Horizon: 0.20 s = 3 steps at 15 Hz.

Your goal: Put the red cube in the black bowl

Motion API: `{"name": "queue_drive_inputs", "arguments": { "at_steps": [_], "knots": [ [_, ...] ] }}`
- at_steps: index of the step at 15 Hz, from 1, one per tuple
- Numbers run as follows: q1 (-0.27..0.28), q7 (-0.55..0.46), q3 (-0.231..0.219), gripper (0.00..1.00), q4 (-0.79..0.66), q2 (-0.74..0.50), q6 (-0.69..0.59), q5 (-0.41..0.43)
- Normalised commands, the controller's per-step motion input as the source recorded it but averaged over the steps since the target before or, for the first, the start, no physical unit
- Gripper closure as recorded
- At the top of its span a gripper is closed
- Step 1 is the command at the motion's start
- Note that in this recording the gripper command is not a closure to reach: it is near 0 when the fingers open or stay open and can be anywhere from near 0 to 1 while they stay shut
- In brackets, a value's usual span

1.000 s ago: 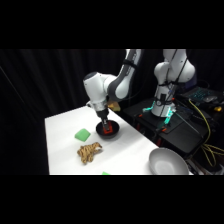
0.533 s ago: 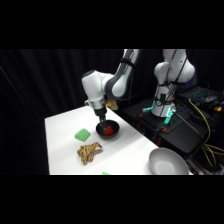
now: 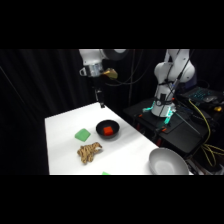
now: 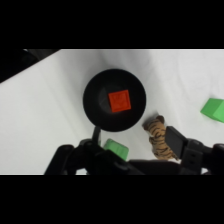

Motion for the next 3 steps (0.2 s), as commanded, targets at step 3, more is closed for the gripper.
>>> {"name": "queue_drive_inputs", "arguments": {
  "at_steps": [3],
  "knots": [
    [-0.051,-0.07,0.003,0.00,0.17,-0.18,-0.23,0.024]
  ]
}}
